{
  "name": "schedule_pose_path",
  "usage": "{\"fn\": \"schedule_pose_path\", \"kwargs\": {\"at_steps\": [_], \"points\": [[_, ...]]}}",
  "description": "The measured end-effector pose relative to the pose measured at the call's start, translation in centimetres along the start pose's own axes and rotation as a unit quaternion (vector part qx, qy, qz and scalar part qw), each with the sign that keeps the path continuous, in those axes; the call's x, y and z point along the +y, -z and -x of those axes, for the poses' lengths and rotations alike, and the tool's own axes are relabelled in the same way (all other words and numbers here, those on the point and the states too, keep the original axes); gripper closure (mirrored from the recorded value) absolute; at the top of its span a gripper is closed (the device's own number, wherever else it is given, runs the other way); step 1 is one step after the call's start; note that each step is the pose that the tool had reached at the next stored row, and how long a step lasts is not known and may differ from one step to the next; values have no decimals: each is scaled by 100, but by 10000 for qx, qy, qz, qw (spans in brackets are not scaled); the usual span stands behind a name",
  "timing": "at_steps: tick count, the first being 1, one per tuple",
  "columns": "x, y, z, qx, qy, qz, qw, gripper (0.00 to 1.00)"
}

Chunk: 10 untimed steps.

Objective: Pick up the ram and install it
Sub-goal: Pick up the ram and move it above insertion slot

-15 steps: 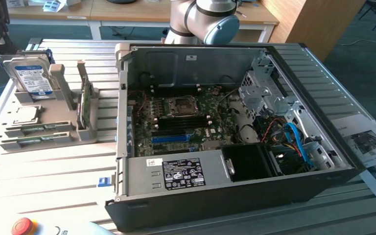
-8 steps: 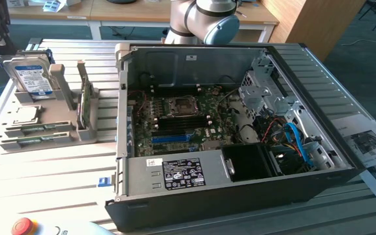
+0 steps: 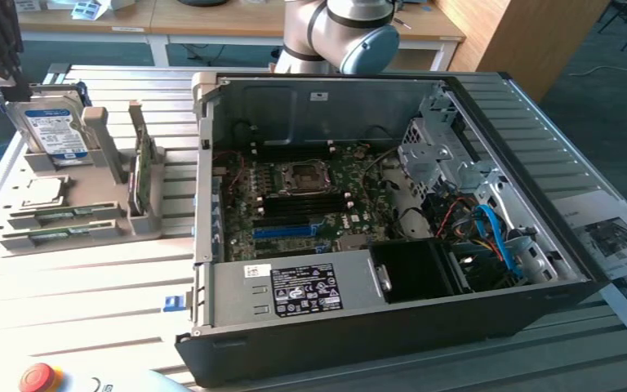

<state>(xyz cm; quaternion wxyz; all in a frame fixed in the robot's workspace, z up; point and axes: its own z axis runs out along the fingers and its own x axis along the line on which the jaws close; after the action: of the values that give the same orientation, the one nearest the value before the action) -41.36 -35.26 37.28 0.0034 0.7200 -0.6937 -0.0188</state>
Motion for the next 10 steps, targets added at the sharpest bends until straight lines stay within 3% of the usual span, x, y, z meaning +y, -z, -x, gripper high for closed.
{"fn": "schedule_pose_path", "kwargs": {"at_steps": [10], "points": [[-6, -177, -4, 0, 0, 0, 10000, 89]]}}
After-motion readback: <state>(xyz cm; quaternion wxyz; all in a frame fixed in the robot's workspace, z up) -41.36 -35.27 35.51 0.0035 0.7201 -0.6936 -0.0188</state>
